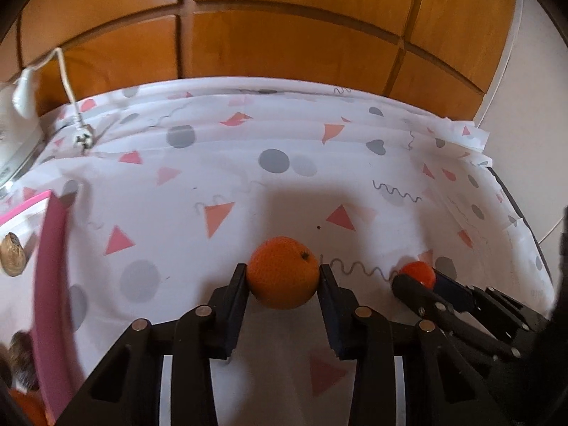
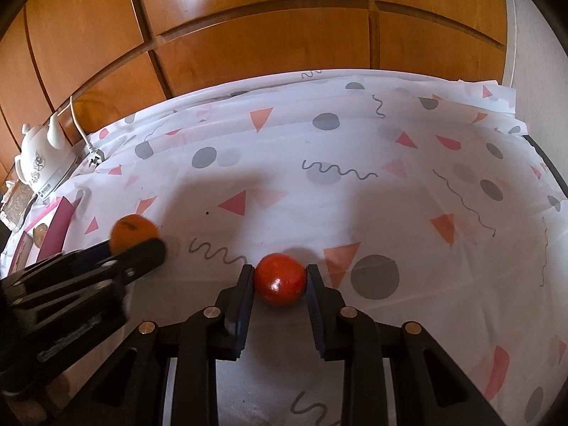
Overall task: Organize fruits
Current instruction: 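Carry the orange into the tray and open the left tool while the right tool releases the tomato there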
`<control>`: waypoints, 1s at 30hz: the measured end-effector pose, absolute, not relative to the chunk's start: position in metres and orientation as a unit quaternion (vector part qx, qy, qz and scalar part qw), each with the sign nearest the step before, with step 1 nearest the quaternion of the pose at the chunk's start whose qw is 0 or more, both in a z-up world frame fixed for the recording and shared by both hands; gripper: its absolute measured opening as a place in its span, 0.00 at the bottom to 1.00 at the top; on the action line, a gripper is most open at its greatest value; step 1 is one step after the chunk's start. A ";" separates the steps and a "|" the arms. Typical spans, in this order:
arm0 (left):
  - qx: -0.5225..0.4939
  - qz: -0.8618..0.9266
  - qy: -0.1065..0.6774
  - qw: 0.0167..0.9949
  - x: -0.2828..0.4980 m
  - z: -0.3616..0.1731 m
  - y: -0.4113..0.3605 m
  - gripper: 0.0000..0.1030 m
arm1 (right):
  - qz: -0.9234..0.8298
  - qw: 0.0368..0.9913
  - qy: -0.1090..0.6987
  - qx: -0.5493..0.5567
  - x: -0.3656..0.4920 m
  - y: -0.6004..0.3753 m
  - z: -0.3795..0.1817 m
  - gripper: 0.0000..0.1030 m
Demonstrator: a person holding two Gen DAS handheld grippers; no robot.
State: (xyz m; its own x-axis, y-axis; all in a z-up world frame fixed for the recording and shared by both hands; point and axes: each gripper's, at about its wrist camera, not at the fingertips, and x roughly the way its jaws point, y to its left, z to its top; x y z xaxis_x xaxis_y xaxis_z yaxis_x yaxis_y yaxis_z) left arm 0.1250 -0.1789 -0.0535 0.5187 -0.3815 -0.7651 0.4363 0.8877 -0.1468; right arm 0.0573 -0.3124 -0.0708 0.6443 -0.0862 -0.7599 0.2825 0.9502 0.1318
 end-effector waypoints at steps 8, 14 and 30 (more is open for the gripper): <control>0.022 -0.221 0.412 0.884 0.097 -0.035 -0.150 0.38 | -0.089 0.900 0.414 0.105 0.052 -0.299 -0.069 0.28; 0.012 -0.206 0.398 0.894 0.082 -0.022 -0.125 0.38 | -0.074 0.901 0.416 0.095 0.049 -0.283 -0.068 0.27; -0.023 -0.152 0.362 0.919 0.062 0.008 -0.045 0.38 | 0.042 0.916 0.395 0.055 0.055 -0.192 -0.033 0.27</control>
